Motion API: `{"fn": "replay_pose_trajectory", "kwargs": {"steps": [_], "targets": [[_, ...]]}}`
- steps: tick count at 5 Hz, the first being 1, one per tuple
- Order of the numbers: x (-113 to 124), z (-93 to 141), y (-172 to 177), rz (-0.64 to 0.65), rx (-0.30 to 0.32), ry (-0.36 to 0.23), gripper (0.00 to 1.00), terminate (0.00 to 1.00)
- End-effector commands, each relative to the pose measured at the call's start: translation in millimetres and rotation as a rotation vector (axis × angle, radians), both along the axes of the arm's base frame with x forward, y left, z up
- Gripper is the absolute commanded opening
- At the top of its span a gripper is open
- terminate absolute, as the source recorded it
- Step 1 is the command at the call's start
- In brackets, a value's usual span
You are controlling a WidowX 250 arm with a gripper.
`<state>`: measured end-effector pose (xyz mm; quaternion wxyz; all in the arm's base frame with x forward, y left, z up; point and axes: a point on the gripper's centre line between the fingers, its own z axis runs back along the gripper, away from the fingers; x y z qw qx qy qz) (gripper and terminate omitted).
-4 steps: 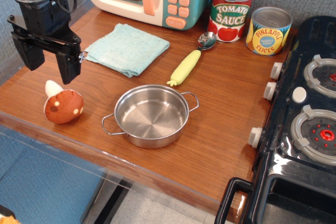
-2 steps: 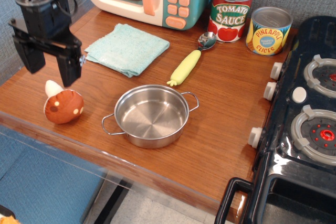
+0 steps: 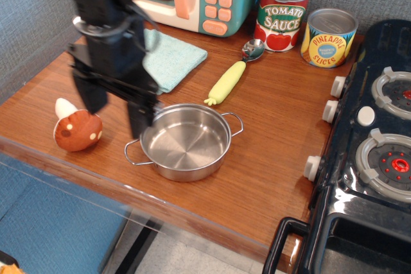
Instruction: Place the pot on top of the blue cloth.
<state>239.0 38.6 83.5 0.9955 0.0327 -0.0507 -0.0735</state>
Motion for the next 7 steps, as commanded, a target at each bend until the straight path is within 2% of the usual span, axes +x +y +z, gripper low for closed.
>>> {"fn": "replay_pose_trajectory", "kwargs": {"steps": [1,3,5,6,7], "targets": [[-3,-10,-55,-0.108,0.026,-0.028,1.00,0.00],[17,-30,-76,-0.096,0.014,-0.031,1.00,0.00],[30,-49,-80,-0.063,0.045,-0.027,1.00,0.00],[33,-56,-76,-0.038,0.052,-0.027,0.00,0.00],[35,-60,-72,-0.034,0.057,-0.012,0.00,0.00]]}}
